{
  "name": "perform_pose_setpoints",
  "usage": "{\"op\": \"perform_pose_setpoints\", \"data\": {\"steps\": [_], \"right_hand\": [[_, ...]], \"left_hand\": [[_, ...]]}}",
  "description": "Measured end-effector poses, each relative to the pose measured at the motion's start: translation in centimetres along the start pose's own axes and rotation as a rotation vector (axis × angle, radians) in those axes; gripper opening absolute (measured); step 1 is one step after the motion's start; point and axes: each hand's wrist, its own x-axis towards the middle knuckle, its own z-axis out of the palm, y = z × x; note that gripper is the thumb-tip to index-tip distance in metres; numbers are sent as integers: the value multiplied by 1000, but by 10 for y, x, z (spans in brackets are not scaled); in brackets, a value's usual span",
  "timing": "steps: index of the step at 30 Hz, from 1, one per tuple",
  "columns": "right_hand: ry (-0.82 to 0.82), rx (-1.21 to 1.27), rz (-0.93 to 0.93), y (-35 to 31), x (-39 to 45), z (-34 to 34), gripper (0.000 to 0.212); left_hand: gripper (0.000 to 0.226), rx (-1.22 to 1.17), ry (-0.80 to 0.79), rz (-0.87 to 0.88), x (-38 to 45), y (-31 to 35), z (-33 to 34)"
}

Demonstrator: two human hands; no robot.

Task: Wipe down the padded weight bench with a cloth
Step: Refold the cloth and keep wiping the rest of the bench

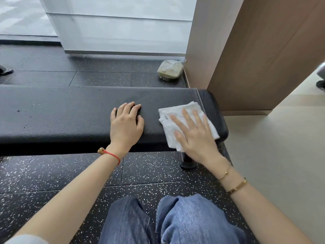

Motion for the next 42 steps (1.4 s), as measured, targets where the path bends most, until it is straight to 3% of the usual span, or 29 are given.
{"op": "perform_pose_setpoints", "data": {"steps": [4, 7, 13, 16, 20, 25, 30, 36, 38, 42], "right_hand": [[-54, -52, 282, 50, 20, -8, 52], [-169, -9, 366, 45, 67, -13, 54], [-176, -1, 125, -23, 76, -2, 55], [-119, -3, 44, -12, 40, -3, 54], [-116, -47, 216, 44, 30, -12, 55], [-232, 40, 412, 76, 95, -16, 53], [-267, 39, 295, 29, 138, -13, 54], [-138, 22, 60, 0, 72, -5, 54], [-110, 5, 72, 17, 50, -7, 53], [-153, -26, 287, 63, 54, -16, 54]], "left_hand": [[41, 18, 10, -7, 0, 3, 1], [42, 38, 9, -14, 0, 4, 1], [41, 14, 17, -14, 0, 2, 0], [40, 1, 26, -7, -1, 0, 0], [40, -11, 30, -6, 0, 1, 0], [41, 18, 20, -16, 0, 2, 0], [41, 33, 15, -15, 1, 2, 0], [40, 17, 32, 1, 0, 0, -1], [41, 13, 31, 5, 1, -2, 0], [41, 23, 28, -1, 0, 0, 1]]}}
